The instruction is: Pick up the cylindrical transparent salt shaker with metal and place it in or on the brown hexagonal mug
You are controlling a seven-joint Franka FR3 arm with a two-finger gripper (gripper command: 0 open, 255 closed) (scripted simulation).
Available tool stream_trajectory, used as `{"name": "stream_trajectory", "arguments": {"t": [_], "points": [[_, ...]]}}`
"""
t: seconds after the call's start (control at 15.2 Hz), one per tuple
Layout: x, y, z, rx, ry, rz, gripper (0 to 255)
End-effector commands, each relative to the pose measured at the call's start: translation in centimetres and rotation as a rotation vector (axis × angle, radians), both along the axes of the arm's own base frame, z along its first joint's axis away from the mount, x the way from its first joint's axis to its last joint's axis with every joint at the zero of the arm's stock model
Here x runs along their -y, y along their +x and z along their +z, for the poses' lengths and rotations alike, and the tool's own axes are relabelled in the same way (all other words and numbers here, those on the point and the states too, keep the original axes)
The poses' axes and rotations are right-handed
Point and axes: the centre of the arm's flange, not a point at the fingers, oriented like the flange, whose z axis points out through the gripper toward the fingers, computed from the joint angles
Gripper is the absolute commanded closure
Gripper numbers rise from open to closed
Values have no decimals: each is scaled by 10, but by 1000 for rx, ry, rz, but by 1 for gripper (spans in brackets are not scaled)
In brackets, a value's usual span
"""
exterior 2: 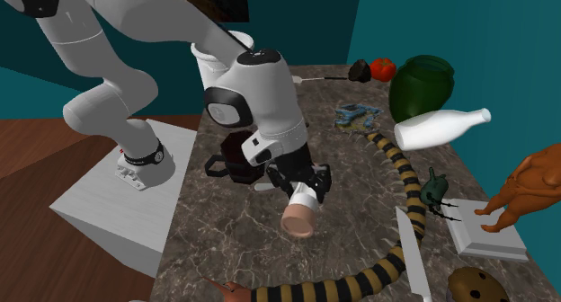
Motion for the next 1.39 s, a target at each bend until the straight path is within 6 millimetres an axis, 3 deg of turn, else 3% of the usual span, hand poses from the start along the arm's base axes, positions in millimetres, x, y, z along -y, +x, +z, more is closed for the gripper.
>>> {"name": "stream_trajectory", "arguments": {"t": [0.0, 1.25, 1.32], "points": [[-1, -1, 11, 0, 0, 0, 255], [-1, -1, 109, 0, 0, 0, 255], [-5, -13, 109, 0, 0, 0, 255]]}}
